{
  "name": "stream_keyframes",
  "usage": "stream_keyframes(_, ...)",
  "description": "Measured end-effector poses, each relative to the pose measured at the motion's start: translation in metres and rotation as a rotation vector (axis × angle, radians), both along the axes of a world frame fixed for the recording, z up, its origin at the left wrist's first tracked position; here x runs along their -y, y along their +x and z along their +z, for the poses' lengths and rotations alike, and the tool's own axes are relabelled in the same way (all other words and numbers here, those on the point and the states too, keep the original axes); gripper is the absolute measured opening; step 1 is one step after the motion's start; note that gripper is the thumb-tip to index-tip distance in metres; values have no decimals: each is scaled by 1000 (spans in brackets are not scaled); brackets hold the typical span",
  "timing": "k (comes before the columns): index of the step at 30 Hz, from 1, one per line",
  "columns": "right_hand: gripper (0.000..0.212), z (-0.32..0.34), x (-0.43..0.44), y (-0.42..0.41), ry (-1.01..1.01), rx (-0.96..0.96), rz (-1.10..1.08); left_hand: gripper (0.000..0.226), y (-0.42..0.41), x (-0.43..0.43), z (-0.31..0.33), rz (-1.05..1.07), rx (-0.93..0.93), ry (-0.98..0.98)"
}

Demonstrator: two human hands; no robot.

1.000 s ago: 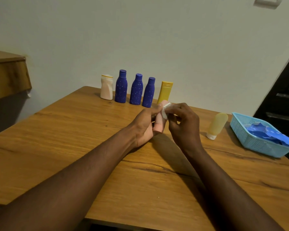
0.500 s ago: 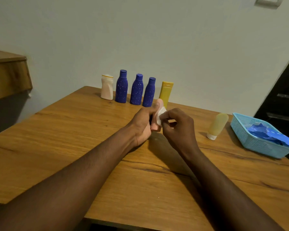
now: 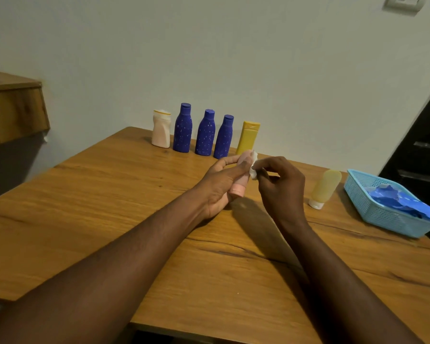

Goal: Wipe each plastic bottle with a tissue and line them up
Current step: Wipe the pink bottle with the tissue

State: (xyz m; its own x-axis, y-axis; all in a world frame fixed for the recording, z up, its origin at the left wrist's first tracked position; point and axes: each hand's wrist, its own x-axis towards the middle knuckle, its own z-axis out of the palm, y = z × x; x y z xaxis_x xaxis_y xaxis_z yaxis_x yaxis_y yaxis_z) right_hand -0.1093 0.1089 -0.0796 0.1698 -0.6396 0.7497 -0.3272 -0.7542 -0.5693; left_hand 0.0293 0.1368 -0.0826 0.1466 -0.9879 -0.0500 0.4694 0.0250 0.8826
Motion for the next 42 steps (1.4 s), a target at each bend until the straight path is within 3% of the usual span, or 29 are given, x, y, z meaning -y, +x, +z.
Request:
stream_keyframes(7,29,3,-3,-1,-13,-20,-10,47,-2,-1,-1,14,-4,-28)
stream_keyframes(15,20,-5,-9,13,-16,-245,-23,32,10,8,-1,167,-87,18)
stream_keyframes(20,27,-2,-7,6,-43,-260,-26,32,8,2,0,72,-25,2)
stream_keyframes(25,24,3,4,-9,-23,-147,-80,32,-2,0,-2,-83,79,22)
stream_keyframes(31,18,1,4,-6,19,-117,-73,35,-3,2,-5,-62,33,22)
stream_keyframes(36,18,-3,-6,7,59,-226,1,31,5,6,-5,8,-41,10)
stream_keyframes(42,18,-3,-6,6,59,-266,18,31,7,4,-5,-56,-68,42)
